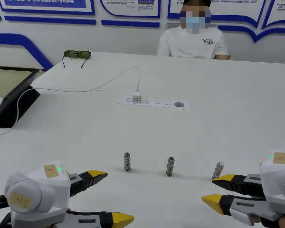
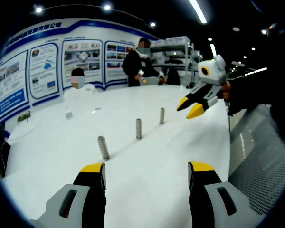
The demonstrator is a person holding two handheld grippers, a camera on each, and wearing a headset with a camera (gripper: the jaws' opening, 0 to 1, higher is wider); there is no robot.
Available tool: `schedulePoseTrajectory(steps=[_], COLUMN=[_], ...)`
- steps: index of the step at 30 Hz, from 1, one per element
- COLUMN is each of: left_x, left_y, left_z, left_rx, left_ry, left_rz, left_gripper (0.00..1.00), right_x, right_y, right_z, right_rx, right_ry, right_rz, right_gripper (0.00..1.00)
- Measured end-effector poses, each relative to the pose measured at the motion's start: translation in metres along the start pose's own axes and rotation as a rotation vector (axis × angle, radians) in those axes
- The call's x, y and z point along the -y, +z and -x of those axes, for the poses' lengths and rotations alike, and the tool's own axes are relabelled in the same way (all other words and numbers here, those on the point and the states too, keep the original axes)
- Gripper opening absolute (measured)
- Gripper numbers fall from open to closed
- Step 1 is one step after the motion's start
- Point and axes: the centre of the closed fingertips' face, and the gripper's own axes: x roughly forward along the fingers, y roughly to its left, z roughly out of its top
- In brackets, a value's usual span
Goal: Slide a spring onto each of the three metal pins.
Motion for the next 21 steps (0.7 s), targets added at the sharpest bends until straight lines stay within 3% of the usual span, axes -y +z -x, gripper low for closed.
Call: schedulePoseTrajectory(steps=[12,21], left_x=[-0.003,-0.005], left_y=[-0.003,-0.005], left_z=[-0.003,-0.004], left_rx=[-0.006,-0.008], left_ry=[0.002,0.006], left_rz=[0.010,0.018], left_gripper=[0.72,0.72], right_x=[0.029,0.033], right_y=[-0.016,-0.020], right_z=[0.021,0.023], right_rx=[0.034,0.067], right_ry=[-0.069,-0.071], right_rz=[-0.046,-0.038], right_gripper=[0.39,0.53])
